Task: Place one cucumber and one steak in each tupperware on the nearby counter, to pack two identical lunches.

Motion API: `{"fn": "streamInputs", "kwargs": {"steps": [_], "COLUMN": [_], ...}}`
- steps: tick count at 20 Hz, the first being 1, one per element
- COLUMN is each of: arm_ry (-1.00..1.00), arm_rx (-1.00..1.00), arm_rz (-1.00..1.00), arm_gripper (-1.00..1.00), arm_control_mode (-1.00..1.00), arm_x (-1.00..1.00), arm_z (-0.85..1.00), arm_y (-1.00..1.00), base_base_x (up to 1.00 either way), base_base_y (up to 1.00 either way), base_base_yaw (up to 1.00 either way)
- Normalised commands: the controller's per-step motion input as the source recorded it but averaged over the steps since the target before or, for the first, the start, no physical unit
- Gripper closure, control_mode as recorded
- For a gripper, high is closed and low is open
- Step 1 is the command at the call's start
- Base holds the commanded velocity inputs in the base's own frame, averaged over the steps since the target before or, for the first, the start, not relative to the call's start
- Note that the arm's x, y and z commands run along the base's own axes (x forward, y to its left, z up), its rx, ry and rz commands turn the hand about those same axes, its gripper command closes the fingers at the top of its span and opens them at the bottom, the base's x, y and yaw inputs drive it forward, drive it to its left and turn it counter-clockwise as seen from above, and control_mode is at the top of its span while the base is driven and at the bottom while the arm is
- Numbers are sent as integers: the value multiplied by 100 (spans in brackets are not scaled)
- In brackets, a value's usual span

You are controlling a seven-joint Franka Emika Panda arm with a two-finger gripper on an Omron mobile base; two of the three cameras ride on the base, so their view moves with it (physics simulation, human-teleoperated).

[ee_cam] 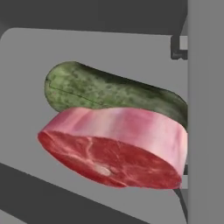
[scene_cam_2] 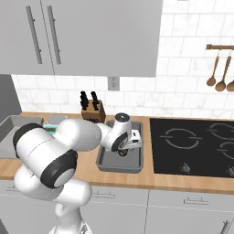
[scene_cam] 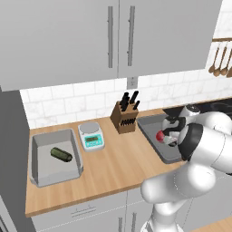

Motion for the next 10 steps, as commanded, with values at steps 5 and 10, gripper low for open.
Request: {"fn": "streamInputs", "kwargs": {"steps": [5, 10], "arm_ry": [0, 0], "arm_rx": [0, 0], "arm_rz": [0, 0], "arm_gripper": [-100, -100], "arm_control_mode": [-100, -100], "arm_x": [-32, -59], "arm_z": [39, 62], "arm_y": [0, 0], "base_base_x": [0, 0], "base_base_y": [0, 0], "base_base_yaw": [0, 0]}}
